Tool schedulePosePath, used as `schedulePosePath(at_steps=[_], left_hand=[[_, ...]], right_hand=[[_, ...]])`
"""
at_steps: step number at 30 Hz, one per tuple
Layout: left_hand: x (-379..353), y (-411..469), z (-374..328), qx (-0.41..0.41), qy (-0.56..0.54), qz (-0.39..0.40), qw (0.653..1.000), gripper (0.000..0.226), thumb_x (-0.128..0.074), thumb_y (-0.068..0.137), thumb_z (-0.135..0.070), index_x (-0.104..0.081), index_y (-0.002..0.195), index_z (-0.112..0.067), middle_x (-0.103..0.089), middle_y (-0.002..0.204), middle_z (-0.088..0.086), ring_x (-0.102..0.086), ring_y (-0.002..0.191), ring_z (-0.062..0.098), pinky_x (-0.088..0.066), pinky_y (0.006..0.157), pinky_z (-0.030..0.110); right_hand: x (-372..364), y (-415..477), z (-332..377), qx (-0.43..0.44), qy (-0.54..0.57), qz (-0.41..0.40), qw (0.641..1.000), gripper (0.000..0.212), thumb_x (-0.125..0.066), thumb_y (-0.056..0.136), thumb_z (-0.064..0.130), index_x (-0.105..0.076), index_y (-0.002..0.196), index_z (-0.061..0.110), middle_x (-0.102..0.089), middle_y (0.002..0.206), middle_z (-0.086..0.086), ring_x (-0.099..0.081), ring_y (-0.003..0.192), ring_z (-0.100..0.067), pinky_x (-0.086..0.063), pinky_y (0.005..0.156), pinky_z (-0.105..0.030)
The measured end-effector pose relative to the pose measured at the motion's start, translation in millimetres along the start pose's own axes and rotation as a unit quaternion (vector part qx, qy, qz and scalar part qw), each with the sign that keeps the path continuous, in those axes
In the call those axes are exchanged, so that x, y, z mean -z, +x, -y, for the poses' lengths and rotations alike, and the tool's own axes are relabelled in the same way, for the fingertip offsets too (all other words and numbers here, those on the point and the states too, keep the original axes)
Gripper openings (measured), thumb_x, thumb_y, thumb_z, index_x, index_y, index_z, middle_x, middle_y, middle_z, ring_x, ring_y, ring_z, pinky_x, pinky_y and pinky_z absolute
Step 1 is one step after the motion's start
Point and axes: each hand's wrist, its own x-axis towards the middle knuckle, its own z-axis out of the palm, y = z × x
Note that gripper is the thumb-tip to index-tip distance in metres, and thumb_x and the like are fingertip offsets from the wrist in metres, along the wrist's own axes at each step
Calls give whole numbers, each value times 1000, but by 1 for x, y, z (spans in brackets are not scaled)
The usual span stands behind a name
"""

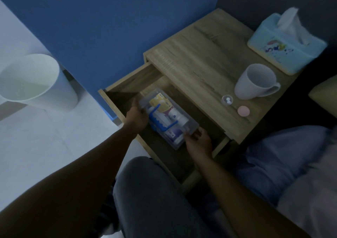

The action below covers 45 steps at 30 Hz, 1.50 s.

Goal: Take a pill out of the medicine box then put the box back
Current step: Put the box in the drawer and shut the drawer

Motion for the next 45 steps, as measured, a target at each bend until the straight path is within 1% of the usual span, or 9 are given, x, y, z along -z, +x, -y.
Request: schedulePosePath(at_steps=[3, 7, 12, 15, 18, 22, 26, 31, 45], left_hand=[[4, -16, -1, -36, -5, -15, 999, 66, -52, 97, -24, -18, 153, -23, -52, 138, 2, -53, 121, 17, -50, 89, 37], [14, -37, 0, -112, 47, -33, 992, 66, -51, 96, -19, -19, 153, -24, -44, 150, 6, -45, 135, 26, -49, 101, 47], [27, -55, 9, -150, 112, -73, 980, 83, -63, 89, -11, -15, 154, -28, -15, 164, 2, -23, 149, 27, -38, 112, 52], [32, -61, 16, -164, 103, -111, 975, 87, -66, 88, -10, -13, 154, -28, -6, 165, -2, -16, 151, 25, -34, 114, 51], [35, -63, 30, -84, 59, -105, 989, 90, -68, 87, -20, -7, 153, -27, -6, 165, 2, -19, 149, 31, -33, 114, 51], [30, -66, 44, 27, 27, -20, 999, 73, -66, 89, -26, -24, 147, -19, -41, 151, 9, -43, 136, 34, -44, 102, 47], [21, -64, 45, 18, 28, 1, 999, 48, -61, 92, -18, -43, 136, -19, -53, 141, 7, -50, 129, 28, -47, 95, 39], [20, -50, 38, 35, -10, 29, 999, 46, -65, 88, -12, -50, 132, -15, -57, 134, 5, -51, 127, 25, -50, 100, 44], [-47, 9, -19, 62, -80, 63, 993, 52, -63, 89, -12, -43, 137, -14, -58, 130, 7, -58, 117, 27, -53, 97, 48]], right_hand=[[12, -6, 7, 19, -98, -5, 995, 79, -73, 85, 30, -31, 151, 30, -54, 143, -3, -56, 127, -22, -51, 85, -30], [35, -23, 19, 178, -221, 10, 959, 43, -63, 90, 16, -54, 130, 28, -63, 127, 1, -60, 114, -8, -35, 68, -7], [59, -34, 43, 349, -294, 50, 888, 30, -52, 98, 18, -57, 127, 24, -61, 127, 2, -56, 111, -5, -39, 80, -7], [69, -28, 55, 380, -356, 69, 851, 44, -50, 99, 14, -47, 143, 17, -49, 148, -4, -46, 136, -17, -43, 109, -30], [81, -14, 60, 361, -492, 80, 788, 66, -51, 98, 13, -23, 157, 11, -18, 166, -8, -17, 154, -20, -21, 124, -41], [96, 3, 56, 366, -565, 92, 733, 77, -49, 95, 3, -6, 159, 11, 2, 169, -6, -1, 156, -19, -12, 126, -41], [99, 11, 49, 389, -544, 83, 739, 76, -48, 94, 0, -11, 159, 15, -5, 169, -4, -3, 156, -19, -8, 127, -39], [91, 6, 50, 379, -425, 68, 819, 72, -48, 90, -13, -32, 154, 14, -22, 166, -2, -13, 154, -19, -14, 126, -38], [94, 18, 40, 415, -398, 57, 816, 63, -46, 91, -9, -39, 151, 10, -33, 161, -4, -22, 152, -19, -11, 126, -31]])
